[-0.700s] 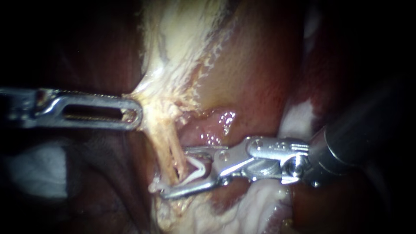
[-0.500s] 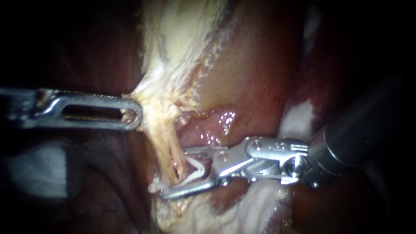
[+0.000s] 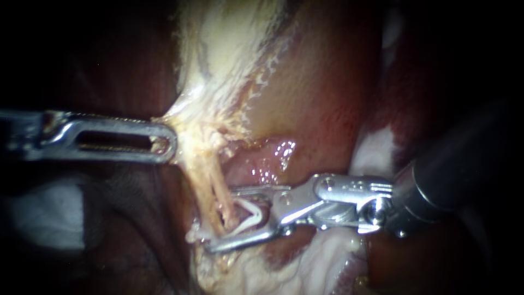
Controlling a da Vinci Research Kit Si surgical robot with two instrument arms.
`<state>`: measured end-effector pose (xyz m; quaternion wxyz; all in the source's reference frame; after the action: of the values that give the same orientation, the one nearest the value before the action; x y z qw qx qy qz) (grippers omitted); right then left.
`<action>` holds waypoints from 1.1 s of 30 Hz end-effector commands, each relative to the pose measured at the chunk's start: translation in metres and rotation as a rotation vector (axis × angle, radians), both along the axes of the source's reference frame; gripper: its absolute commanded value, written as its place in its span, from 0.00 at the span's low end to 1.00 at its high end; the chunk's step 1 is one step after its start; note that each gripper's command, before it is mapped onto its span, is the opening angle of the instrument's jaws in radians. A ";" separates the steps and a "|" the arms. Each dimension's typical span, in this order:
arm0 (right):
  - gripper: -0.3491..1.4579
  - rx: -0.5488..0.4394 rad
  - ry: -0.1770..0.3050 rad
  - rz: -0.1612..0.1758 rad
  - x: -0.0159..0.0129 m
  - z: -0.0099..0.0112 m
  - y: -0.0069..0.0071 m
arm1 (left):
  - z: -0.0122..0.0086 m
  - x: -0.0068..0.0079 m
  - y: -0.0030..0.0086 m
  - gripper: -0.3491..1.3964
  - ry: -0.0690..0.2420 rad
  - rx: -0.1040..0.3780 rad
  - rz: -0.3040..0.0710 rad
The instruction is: Clipping second clip left tube
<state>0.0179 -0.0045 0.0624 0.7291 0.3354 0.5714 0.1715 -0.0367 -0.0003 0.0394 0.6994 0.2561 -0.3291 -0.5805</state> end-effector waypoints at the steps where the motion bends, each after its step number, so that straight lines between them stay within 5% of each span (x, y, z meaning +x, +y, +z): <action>1: 0.52 0.000 0.000 0.000 -0.0004 -0.0002 0.0001 | 0.0000 0.0001 0.0000 0.00 -0.001 0.001 0.001; 11: 0.52 0.006 -0.016 0.017 -0.0045 -0.0031 0.0017 | -0.0001 0.0002 0.0001 0.00 -0.004 0.000 0.000; 20: 0.52 0.011 -0.013 0.016 -0.0033 -0.0063 0.0014 | -0.0001 0.0002 0.0001 0.00 -0.004 0.000 0.000; 33: 0.52 -0.005 -0.018 0.024 0.0007 -0.0032 0.0000 | -0.0002 0.0001 0.0000 0.00 -0.003 0.000 -0.001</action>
<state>0.0187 -0.0046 0.0595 0.7332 0.3246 0.5694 0.1814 -0.0367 -0.0003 0.0391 0.6985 0.2571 -0.3305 -0.5804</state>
